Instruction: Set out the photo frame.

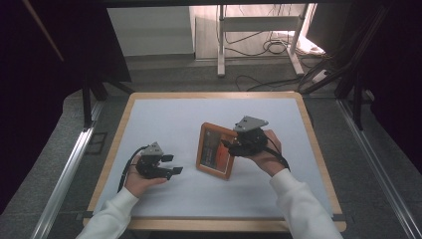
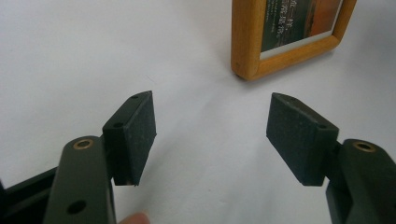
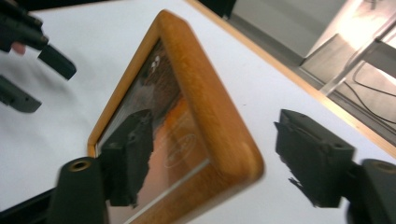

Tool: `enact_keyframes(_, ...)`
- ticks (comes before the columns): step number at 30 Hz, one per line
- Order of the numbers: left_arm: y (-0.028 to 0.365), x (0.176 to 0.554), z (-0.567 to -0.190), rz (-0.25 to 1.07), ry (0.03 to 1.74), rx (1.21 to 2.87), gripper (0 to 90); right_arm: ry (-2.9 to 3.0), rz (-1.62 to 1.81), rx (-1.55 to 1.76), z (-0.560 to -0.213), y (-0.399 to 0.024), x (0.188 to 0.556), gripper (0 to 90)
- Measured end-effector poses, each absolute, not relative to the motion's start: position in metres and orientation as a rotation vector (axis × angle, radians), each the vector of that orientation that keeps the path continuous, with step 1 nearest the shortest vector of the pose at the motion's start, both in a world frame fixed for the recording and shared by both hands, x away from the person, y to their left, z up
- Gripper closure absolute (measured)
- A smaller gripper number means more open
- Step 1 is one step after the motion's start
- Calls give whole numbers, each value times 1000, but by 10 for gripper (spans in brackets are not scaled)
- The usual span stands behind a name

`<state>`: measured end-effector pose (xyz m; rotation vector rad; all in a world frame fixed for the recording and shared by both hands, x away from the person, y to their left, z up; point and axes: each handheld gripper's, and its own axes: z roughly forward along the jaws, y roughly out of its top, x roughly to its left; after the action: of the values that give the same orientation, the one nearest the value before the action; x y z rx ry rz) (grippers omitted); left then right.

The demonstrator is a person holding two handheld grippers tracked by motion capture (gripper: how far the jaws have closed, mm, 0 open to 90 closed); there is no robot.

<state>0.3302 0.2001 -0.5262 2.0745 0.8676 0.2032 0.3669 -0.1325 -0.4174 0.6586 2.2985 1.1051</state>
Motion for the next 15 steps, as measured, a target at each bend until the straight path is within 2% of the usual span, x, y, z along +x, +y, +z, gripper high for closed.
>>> enact_keyframes(8,200,329,-525,206,870,2073,326,2262,1207,782,-417,-160,347,229)
enact_keyframes(15,198,327,-524,232,875,2081,316,2254,1294,917,-443,-191,322,211)
